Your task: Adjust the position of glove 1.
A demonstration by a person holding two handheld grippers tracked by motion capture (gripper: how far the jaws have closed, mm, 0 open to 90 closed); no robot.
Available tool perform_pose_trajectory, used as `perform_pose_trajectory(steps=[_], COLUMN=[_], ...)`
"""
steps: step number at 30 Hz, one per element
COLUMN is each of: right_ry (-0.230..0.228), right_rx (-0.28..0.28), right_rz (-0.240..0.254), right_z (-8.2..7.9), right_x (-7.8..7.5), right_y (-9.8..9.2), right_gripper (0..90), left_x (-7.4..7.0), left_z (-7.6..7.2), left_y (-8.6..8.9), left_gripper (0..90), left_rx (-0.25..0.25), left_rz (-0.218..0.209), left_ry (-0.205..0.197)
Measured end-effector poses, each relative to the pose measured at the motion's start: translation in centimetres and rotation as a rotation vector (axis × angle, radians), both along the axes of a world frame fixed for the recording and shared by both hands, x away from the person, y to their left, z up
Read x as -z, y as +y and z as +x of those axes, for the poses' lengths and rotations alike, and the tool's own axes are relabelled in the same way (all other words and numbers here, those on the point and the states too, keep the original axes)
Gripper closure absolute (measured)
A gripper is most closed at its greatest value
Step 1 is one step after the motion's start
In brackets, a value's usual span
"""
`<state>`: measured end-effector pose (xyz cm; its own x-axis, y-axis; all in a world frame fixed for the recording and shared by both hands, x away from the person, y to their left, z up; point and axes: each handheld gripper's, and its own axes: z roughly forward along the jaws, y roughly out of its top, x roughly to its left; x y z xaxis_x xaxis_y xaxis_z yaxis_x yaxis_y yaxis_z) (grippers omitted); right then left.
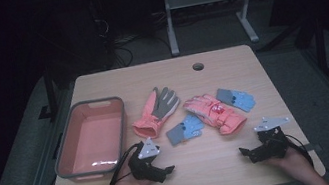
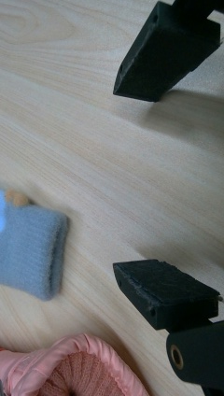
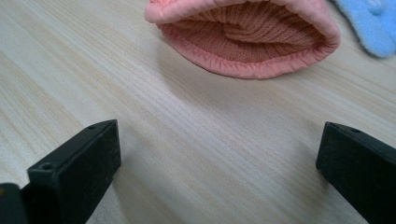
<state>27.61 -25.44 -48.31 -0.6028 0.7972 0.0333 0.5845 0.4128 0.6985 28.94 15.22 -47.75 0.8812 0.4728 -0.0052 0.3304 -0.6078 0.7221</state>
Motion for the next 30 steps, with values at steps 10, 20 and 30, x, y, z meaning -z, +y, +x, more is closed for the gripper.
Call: perform_pose_trajectory(steps=[10, 20, 30], right_ry=[0.0, 0.002, 0.007], right_rx=[0.0, -0.004, -0.006], right_rz=[0.001, 0.003, 0.005], right_z=[0.0, 0.0, -0.1], right_x=[0.0, 0.0, 0.0], right_y=[0.0, 0.1, 0.1], right_gripper=[0.0, 0.0, 0.0], left_x=[-0.1, -0.8, -2.4], left_z=[-0.1, 0.2, 0.9], left_y=[-0.2, -0.8, -1.4], left_gripper=[12.2, 20.9, 62.1], left_rx=[-0.014, -0.014, -0.019], left_rz=[0.011, 0.034, 0.019], left_ry=[0.005, 0.039, 0.051])
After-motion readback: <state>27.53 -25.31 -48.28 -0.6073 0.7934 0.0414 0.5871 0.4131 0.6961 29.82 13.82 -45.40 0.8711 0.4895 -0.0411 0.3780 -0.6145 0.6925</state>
